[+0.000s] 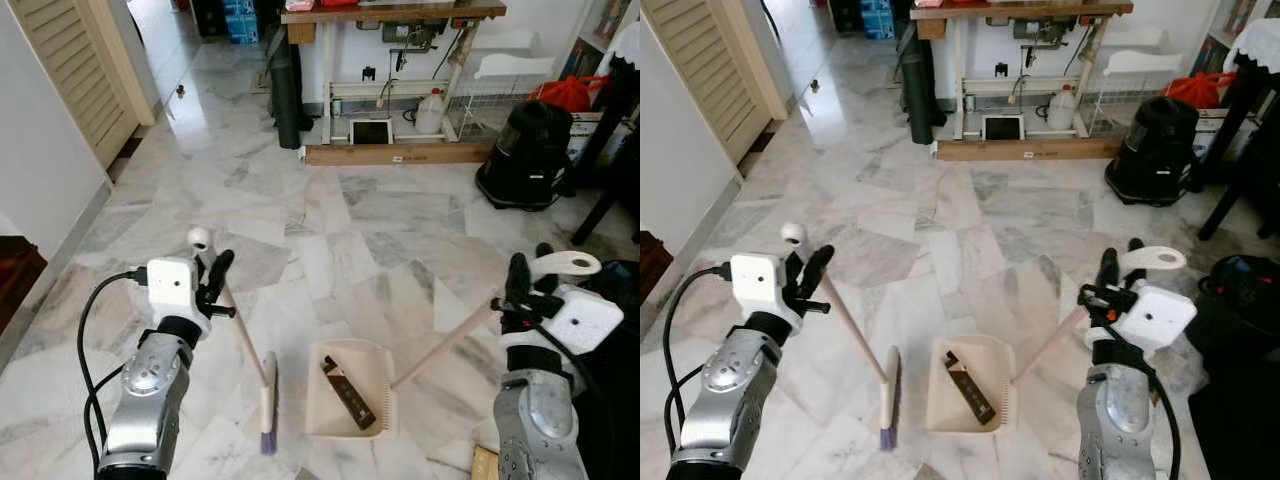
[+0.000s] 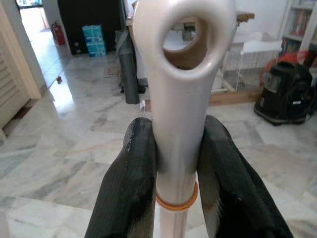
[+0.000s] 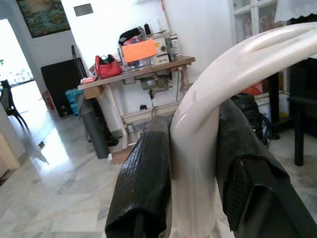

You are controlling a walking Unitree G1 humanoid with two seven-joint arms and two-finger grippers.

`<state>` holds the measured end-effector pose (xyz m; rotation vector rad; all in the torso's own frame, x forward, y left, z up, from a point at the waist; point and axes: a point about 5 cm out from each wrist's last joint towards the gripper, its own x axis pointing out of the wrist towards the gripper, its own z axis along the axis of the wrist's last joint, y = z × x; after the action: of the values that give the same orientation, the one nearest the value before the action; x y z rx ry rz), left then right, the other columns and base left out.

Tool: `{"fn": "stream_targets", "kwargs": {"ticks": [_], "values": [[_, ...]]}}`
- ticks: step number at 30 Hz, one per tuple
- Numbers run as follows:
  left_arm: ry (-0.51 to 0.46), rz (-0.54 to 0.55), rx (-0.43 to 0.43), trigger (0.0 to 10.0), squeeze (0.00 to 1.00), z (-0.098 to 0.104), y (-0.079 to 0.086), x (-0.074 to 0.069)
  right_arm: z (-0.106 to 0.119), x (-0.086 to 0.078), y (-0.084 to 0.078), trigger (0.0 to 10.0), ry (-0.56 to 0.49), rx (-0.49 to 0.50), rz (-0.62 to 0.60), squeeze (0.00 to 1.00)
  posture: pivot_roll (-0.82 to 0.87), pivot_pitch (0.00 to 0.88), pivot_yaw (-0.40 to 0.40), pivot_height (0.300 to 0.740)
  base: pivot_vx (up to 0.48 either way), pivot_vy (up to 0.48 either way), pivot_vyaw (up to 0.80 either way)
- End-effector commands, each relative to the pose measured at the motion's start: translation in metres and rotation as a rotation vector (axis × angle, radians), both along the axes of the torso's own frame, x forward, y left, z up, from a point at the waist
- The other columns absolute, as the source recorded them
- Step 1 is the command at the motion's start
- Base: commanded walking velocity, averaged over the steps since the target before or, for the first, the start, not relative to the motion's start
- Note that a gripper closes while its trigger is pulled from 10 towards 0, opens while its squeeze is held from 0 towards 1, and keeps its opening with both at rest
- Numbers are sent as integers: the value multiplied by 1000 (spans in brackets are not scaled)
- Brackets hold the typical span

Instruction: Sweep floor

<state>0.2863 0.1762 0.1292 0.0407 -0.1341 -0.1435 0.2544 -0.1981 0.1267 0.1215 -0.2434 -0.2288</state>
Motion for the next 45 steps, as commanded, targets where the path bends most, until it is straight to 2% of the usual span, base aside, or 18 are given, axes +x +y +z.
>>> {"fn": "stream_targets", "kwargs": {"ticks": [1, 4, 10, 14, 20, 25, 33, 45], "values": [[-69, 35, 41, 10000, 0, 13, 5, -3, 18, 2, 6, 10000, -71, -16, 33, 0, -40, 0, 26, 740, 0, 0, 0], [-74, 62, 23, 10000, 0, 13, 5, -4, 30, 4, 10, 10000, -87, -27, 55, 0, -37, 0, 3, 740, 0, 0, 0], [-89, 77, 30, 10000, 0, 14, 2, -4, 39, 9, 12, 10000, -101, -53, 70, 0, -37, 0, -24, 740, 0, 0, 0], [-95, 116, 19, 10000, 0, 12, 3, -4, 41, 12, 14, 10000, -91, -117, 109, 0, -22, 0, -42, 740, 0, 0, 0], [-107, 144, 5, 10000, 0, 16, 7, -6, 39, 16, 19, 10000, -76, -131, 129, 0, -1, 0, -30, 740, 0, 0, 0], [-111, 146, -1, 10000, 0, 18, 9, -4, 32, 14, 28, 10000, -67, -124, 154, 0, -14, 0, -2, 740, 0, 0, 0], [-103, 136, 16, 10000, 0, 19, 8, -2, 30, 13, 28, 10000, -58, -104, 144, 0, -11, 0, 11, 740, 0, 0, 783], [-69, 136, 37, 10000, 0, 10, 8, -7, 30, 14, 32, 10000, -62, -83, 145, 0, -8, 0, 10, 740, 0, 0, 800]]}}
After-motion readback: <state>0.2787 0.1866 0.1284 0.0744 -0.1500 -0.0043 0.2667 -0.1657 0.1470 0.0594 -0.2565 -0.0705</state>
